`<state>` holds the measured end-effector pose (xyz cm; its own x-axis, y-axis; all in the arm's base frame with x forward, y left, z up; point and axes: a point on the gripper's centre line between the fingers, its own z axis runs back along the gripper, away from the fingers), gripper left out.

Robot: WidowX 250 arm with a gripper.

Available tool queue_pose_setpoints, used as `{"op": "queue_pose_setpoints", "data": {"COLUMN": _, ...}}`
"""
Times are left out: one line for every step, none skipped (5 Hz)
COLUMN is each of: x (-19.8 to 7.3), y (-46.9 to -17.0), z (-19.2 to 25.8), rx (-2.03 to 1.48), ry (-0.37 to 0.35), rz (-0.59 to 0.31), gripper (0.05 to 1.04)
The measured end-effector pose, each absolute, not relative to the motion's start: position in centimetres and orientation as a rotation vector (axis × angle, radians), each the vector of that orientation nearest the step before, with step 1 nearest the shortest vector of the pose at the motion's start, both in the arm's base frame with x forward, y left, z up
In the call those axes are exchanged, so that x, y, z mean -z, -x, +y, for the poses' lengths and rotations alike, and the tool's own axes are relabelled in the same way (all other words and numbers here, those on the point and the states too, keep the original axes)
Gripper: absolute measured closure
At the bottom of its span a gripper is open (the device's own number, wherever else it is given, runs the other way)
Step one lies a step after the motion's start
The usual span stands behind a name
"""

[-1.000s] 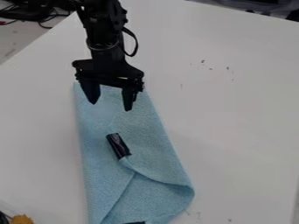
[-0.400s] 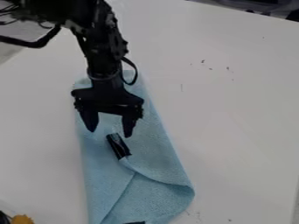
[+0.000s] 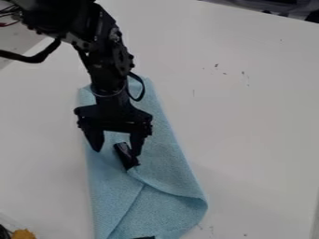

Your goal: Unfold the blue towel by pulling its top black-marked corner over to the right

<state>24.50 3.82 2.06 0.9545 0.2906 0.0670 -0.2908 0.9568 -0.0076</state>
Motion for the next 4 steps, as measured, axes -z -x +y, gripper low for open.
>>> {"op": "queue_pose_setpoints", "data": {"x": -1.95, "y": -24.75, "z": 3.84, "rx": -0.293, "ry": -0.001, "rz": -0.066, "gripper": 0.083}}
{"op": "queue_pose_setpoints", "data": {"x": -1.75, "y": -24.94, "z": 3.73, "rx": -0.285, "ry": -0.004, "rz": -0.049, "gripper": 0.083}}
{"op": "queue_pose_setpoints", "data": {"x": -1.35, "y": -25.22, "z": 3.61, "rx": -0.281, "ry": -0.004, "rz": -0.035, "gripper": 0.138}}
{"op": "queue_pose_setpoints", "data": {"x": -1.12, "y": -25.37, "z": 3.58, "rx": -0.276, "ry": -0.001, "rz": -0.028, "gripper": 0.404}}
